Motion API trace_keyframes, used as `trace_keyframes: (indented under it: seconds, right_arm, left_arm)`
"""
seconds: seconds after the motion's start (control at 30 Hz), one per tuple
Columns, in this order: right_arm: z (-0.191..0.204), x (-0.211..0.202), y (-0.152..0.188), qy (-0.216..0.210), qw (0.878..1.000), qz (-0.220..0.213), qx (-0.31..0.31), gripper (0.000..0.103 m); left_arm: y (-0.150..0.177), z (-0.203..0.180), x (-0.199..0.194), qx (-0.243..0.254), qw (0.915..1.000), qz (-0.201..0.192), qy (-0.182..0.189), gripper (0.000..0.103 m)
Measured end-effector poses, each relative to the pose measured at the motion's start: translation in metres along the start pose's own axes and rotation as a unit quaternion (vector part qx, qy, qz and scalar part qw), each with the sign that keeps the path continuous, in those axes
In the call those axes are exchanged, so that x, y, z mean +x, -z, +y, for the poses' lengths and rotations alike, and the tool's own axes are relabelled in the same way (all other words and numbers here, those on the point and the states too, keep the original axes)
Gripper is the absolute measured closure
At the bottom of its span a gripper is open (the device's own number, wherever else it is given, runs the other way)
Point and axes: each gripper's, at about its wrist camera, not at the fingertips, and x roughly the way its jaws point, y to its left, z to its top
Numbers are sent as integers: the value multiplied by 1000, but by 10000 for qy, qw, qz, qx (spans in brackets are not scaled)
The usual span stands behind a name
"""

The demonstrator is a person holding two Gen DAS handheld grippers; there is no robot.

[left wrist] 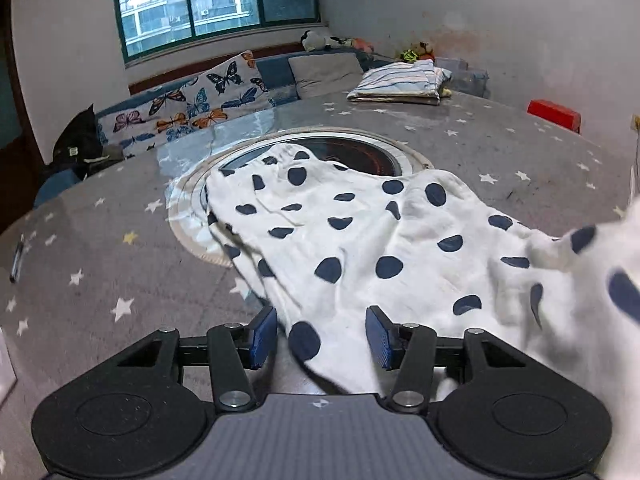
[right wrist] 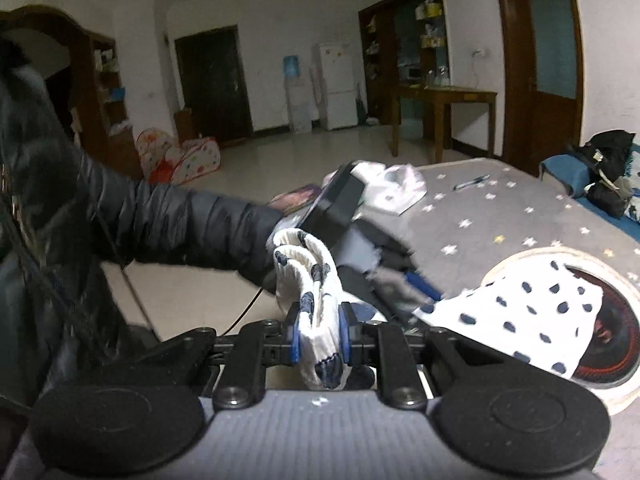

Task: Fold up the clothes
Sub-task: 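Lift the waistband with the right gripper and fold it over the pants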

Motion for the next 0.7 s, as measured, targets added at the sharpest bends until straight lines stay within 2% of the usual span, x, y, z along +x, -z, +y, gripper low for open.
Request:
trace_keyframes:
  seconds: [0.13,0.27,0.53,0.7]
  right_arm:
    - [-29,-6,-19,136,9994,-275,179,87]
    - [-64,-4,-35,259,9980,-454,359,87]
    - [-170,30,-58,413,9915,-597,1083,88]
    - [-228,61,-63,609,9889,-447,1277,88]
  left_arm:
    - [-2,8,0,-173,9998,-23,17,49]
    - [-3,21,-1,-558,9984,-76,-94,50]
    - [-3,49,-11,-1159,9919,-232,-459,50]
    - [-3,64,-17,-1418,9875,-231,-656,50]
